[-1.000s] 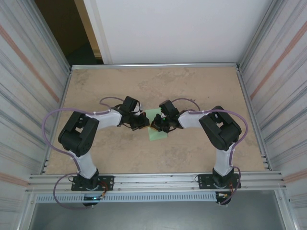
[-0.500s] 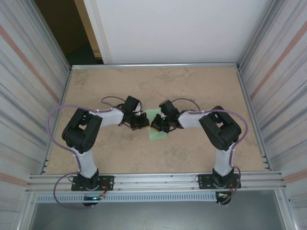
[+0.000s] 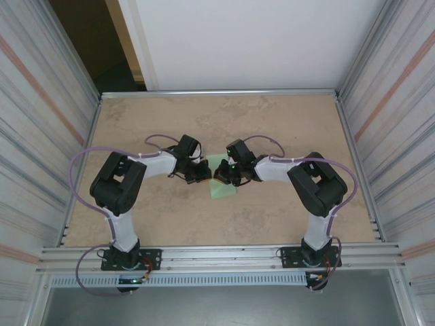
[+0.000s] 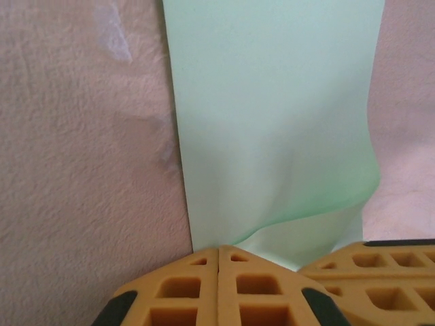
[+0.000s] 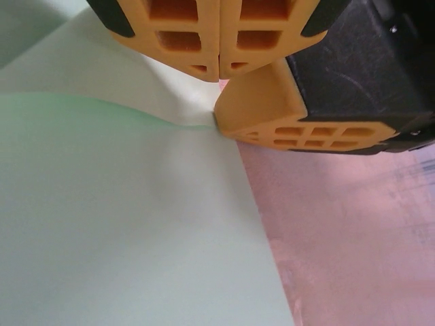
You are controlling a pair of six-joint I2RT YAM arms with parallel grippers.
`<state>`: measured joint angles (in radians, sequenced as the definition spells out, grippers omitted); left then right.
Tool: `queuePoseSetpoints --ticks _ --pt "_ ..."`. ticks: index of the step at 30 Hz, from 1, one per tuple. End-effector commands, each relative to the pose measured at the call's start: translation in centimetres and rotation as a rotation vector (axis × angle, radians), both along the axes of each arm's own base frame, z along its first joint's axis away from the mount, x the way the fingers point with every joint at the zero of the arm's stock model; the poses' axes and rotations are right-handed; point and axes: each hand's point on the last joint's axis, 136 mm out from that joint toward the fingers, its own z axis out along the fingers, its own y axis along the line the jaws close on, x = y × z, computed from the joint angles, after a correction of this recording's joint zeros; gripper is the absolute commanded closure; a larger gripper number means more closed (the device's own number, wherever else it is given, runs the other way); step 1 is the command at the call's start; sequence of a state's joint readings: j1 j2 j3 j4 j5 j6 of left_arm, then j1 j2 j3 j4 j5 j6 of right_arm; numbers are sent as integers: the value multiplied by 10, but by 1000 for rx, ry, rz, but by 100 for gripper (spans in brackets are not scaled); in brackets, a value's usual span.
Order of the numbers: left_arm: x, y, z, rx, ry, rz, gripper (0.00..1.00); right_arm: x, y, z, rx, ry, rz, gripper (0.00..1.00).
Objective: Fold a paper plane with a square sheet of paper (pick it up from the middle)
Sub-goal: Fold the triangle a second time at the center of the table.
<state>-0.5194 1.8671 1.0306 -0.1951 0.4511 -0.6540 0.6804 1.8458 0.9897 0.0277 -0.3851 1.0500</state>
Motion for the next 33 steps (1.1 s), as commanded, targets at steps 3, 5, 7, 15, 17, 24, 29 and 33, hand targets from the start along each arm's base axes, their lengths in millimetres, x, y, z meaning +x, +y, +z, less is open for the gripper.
queuePoseSetpoints --ticks 3,5,7,15,17,24,29,33 --pt "-6 12 -19 85 35 -15 100 -2 -5 0 -40 -14 40 100" --pt "-5 12 -19 84 35 -16 100 -3 -4 -3 -40 -3 48 100" --pt "-4 13 -19 83 33 -17 100 -4 -4 -5 -40 4 51 100" --pt "1 11 -19 72 35 -41 100 -6 -10 -20 -49 33 35 100" --pt "2 10 -18 70 33 -45 100 -8 -12 -25 -49 44 27 100" --pt "12 5 -8 43 11 -56 100 -12 -23 -41 -53 71 -6 100" --pt "27 -8 21 -22 -39 -67 100 -15 -26 -50 -63 89 -26 100" --pt "39 -13 55 -81 -100 -39 96 -17 -30 -56 -76 109 -58 100"
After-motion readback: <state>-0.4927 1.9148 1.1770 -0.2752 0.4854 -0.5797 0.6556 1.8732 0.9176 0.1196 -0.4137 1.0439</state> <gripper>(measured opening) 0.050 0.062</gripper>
